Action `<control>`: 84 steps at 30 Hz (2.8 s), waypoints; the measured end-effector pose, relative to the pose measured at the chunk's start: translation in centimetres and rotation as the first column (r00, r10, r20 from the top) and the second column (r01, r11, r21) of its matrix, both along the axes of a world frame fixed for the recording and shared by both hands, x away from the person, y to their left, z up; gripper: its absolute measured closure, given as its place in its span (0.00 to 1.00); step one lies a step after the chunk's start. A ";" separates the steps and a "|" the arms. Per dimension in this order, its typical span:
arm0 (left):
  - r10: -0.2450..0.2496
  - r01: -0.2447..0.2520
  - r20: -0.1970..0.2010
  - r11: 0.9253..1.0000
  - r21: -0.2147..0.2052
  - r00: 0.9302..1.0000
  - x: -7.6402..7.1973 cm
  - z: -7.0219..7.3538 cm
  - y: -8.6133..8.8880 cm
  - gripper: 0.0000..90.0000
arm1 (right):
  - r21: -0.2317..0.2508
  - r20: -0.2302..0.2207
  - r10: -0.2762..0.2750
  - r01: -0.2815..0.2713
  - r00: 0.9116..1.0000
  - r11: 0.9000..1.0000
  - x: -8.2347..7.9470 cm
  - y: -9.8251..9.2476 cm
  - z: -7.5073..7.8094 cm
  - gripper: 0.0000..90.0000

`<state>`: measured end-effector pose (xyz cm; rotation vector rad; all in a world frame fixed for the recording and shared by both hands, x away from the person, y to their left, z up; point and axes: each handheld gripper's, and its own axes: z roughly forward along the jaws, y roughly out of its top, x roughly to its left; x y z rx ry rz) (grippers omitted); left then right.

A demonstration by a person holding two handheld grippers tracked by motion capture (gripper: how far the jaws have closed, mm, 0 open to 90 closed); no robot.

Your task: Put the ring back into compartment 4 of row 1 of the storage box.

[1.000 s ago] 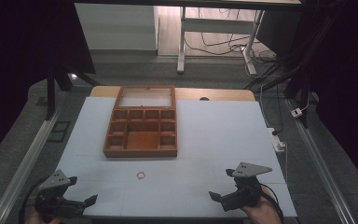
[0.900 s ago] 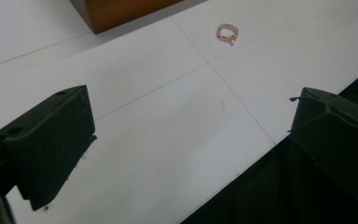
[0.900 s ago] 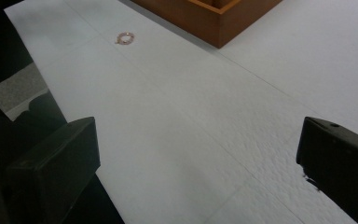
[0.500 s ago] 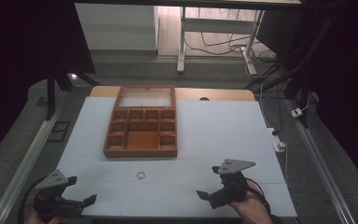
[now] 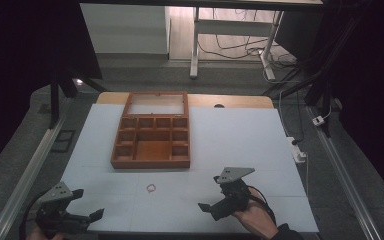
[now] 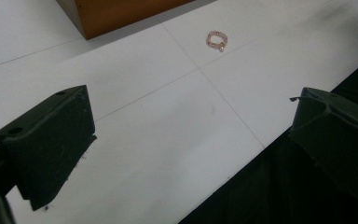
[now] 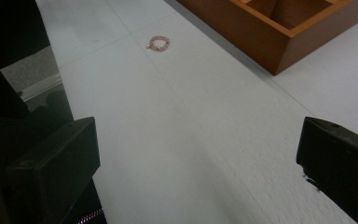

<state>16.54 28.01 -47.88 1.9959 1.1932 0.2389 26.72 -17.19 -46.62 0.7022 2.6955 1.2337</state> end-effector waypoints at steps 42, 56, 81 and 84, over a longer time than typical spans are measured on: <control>-0.003 0.003 -0.002 1.000 -0.024 1.000 0.0 0.0 0.3 0.00 | -0.119 -0.016 0.199 -0.200 0.980 0.973 3.5 13.3 -3.8 0.00; -0.001 0.001 -0.006 0.999 -0.033 1.000 0.0 0.0 0.3 0.00 | -0.145 -0.033 0.311 -0.313 0.950 0.939 3.2 16.7 -5.4 0.01; -0.005 0.005 -0.005 1.000 -0.020 1.000 0.0 0.0 0.2 0.00 | -0.260 -0.014 0.368 -0.359 0.930 0.896 3.4 17.4 -5.8 0.90; -0.006 0.006 -0.005 1.000 -0.019 1.000 0.0 0.0 0.2 0.00 | -0.262 -0.016 0.372 -0.363 0.928 0.894 3.5 17.4 -5.8 0.97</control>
